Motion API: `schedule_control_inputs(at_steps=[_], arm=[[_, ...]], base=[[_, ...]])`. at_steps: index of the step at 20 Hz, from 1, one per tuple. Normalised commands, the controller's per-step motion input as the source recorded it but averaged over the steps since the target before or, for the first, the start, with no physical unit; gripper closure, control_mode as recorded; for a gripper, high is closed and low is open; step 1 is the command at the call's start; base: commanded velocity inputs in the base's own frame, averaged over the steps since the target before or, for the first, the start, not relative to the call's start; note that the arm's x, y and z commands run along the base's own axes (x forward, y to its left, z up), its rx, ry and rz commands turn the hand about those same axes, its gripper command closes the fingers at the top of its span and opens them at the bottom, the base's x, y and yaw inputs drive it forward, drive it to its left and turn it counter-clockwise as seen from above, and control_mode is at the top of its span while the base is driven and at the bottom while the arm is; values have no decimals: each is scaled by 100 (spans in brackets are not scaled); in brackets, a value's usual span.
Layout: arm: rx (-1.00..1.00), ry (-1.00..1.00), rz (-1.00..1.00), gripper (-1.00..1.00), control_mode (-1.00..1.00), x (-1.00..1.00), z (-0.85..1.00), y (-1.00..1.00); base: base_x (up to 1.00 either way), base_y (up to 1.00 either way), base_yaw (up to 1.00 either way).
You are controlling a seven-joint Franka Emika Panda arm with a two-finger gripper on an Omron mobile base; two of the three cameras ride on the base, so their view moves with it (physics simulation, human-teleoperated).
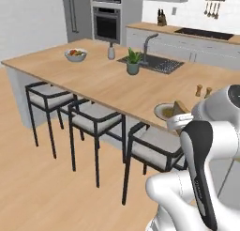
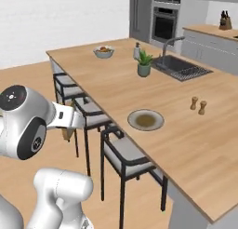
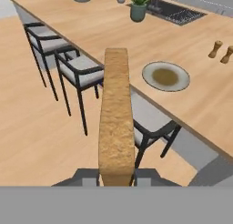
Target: Start the toaster. Once the lever pops up, take the bread to the plate on the dining counter.
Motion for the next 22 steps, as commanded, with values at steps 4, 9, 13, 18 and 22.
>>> schedule_control_inputs(at_steps=[4,9,13,18,22], arm=[[0,0,0,100,100,0,0,0],[0,0,0,100,100,0,0,0],[0,0,0,100,100,0,0,0],[0,0,0,100,100,0,0,0],[0,0,0,100,100,0,0,0]], base=[[64,67,-75],[48,61,-76],[3,39,-69],[1,33,-57],[0,41,-33]])
